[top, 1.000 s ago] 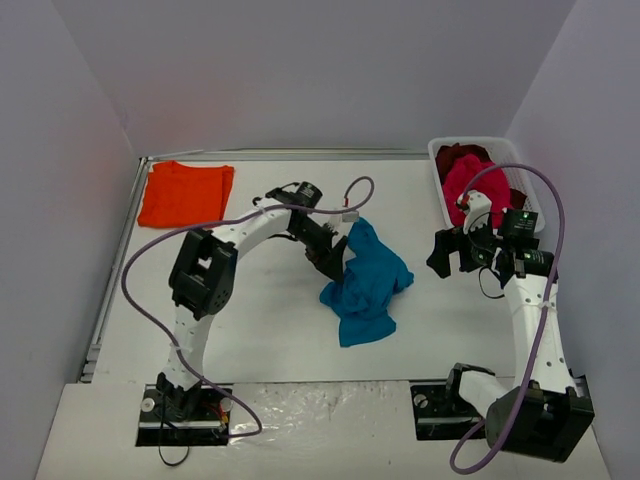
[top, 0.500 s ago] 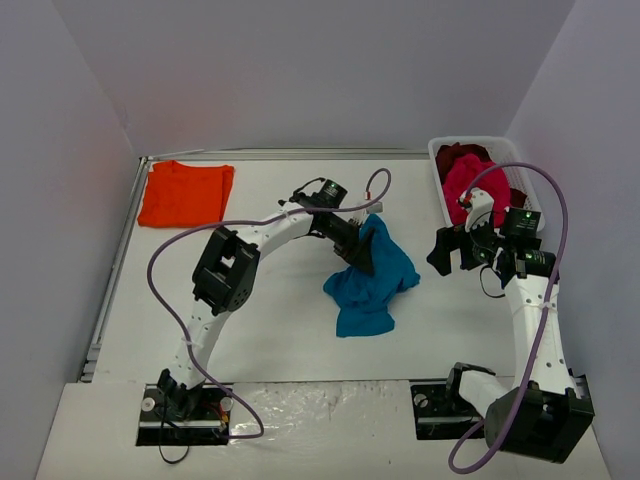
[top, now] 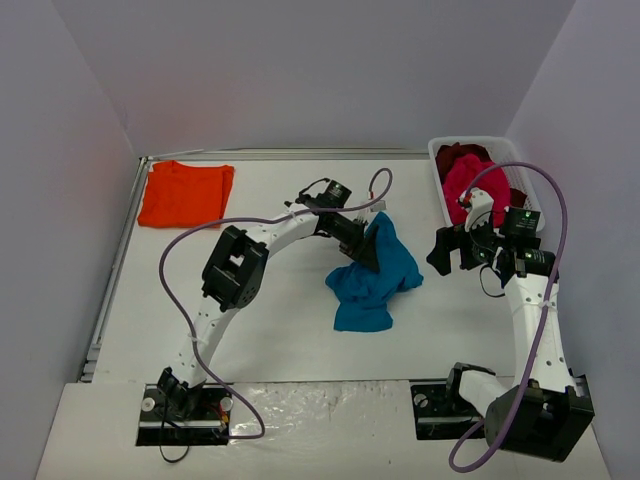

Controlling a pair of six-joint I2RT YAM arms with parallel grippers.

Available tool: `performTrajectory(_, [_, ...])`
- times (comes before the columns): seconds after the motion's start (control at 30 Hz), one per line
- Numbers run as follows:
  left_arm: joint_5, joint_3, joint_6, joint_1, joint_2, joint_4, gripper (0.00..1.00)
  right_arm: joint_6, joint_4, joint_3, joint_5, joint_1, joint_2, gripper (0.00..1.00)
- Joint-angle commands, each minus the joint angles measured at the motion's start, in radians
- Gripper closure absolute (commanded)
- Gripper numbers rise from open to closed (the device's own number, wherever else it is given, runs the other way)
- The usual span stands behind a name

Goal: Fold and stack the t-shirts
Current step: Flatten out the tshirt

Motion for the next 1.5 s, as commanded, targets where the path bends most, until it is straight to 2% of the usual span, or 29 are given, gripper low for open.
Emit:
performTrajectory(0.0, [0.031,0.059,-0.007,-0.021,-0.002,0.009,0.33,0.009,0.010,-0.002,-0.021,-0.004,0.007,0.00])
performTrajectory(0.03, [0.032,0.067,-0.009,-0.026,0.001,0.013,0.44,0.009,0.010,-0.002,-0.021,-0.004,0.007,0.00])
performTrajectory(0.13, [0.038,0.087,-0.025,-0.029,0.011,0.023,0.66,0.009,0.010,0.000,-0.021,-0.004,0.012,0.00])
performTrajectory(0.17, [0.040,0.093,-0.026,-0.029,0.011,0.023,0.79,0.009,0.010,0.000,-0.021,-0.005,0.012,0.00])
performTrajectory(0.27, [0.012,0.119,0.011,-0.028,-0.006,-0.013,0.90,0.009,0.009,0.000,-0.024,-0.005,0.013,0.00])
performTrajectory(0.3, [-0.007,0.133,0.040,-0.028,-0.012,-0.073,0.90,0.008,0.009,0.000,-0.024,-0.005,0.010,0.00])
performTrajectory(0.33, [-0.033,0.165,0.094,-0.028,-0.031,-0.105,0.92,0.008,0.009,-0.002,-0.025,-0.005,0.009,0.00])
performTrajectory(0.37, [-0.093,0.179,0.117,-0.026,-0.043,-0.137,0.97,0.006,0.009,-0.002,-0.027,-0.004,0.006,0.00])
performTrajectory(0.53, [-0.241,0.278,0.301,-0.005,-0.152,-0.364,0.98,0.005,0.009,-0.003,-0.030,-0.004,0.000,0.00])
performTrajectory(0.7, [-0.421,0.519,0.448,-0.005,-0.199,-0.643,0.98,0.003,0.009,-0.005,-0.028,-0.004,-0.008,0.00])
performTrajectory(0.8, [-0.481,0.608,0.501,-0.006,-0.241,-0.705,0.98,0.003,0.009,-0.008,-0.028,-0.002,-0.019,0.00])
performTrajectory(0.9, [-0.609,0.650,0.565,-0.012,-0.296,-0.739,0.98,0.005,0.009,-0.009,-0.027,-0.002,-0.031,0.00])
performTrajectory(0.97, [-0.710,0.632,0.634,-0.015,-0.357,-0.748,0.98,0.005,0.010,-0.009,-0.025,-0.004,-0.031,0.00])
performTrajectory(1.07, [-0.859,0.563,0.656,-0.021,-0.408,-0.724,0.98,0.005,0.009,-0.008,-0.025,0.001,-0.026,0.00])
performTrajectory(1.13, [-0.871,0.501,0.614,-0.011,-0.452,-0.689,0.98,0.005,0.009,-0.006,-0.025,0.006,-0.017,0.00])
performTrajectory(1.23, [-0.749,0.425,0.512,0.028,-0.524,-0.607,0.98,0.005,0.009,-0.006,-0.027,0.012,-0.017,0.00])
performTrajectory(1.33, [-0.697,0.408,0.452,0.066,-0.564,-0.561,0.98,-0.008,0.007,-0.006,-0.045,0.033,-0.011,0.00])
performTrajectory(1.47, [-0.600,0.392,0.392,0.120,-0.597,-0.531,0.98,-0.025,-0.022,0.032,-0.070,0.133,0.058,0.00])
